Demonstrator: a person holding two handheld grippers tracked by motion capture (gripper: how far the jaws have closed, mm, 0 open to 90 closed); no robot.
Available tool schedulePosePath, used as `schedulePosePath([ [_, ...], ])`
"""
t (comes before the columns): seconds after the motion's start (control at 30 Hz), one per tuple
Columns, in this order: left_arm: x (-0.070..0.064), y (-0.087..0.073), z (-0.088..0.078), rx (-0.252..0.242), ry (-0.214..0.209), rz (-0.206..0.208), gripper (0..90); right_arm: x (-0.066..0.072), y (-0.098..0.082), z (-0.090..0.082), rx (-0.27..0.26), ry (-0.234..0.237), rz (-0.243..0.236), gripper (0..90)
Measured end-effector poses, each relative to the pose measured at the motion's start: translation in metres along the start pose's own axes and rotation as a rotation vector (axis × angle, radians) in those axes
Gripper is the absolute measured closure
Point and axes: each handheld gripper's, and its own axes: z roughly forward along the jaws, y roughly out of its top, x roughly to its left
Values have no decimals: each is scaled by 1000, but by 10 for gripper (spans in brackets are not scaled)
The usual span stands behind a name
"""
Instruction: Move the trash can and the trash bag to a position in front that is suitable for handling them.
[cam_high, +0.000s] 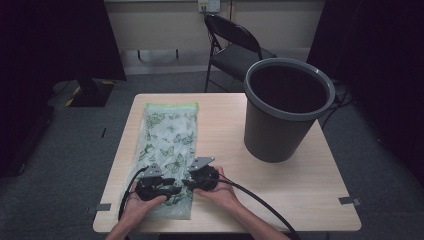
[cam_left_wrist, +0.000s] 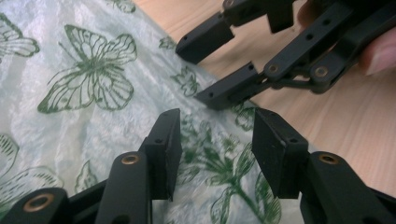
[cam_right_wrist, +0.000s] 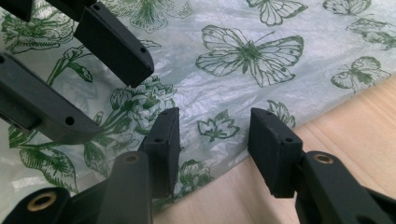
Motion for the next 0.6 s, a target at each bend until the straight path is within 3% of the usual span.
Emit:
schedulePosePath([
  [0.13,1,1,0,-14,-18,-17,475,-2,2,-3,-12,0,18,493],
  [0.23,-1,5,2,-26,-8,-26,430,-10,4,-21,-39,-6,29,481],
  [0.3,-4,9,4,-34,-3,-26,338,-16,2,-37,-47,-24,21,467],
  [0.37,-10,14,5,-45,-19,-4,300,-26,-9,-60,-51,-48,38,441],
  [0.47,-20,24,10,-58,-51,-2,245,-34,-19,-74,-50,-76,56,394],
  [0.6,-31,40,23,-48,-42,27,209,-51,-41,-104,-53,-116,106,333],
])
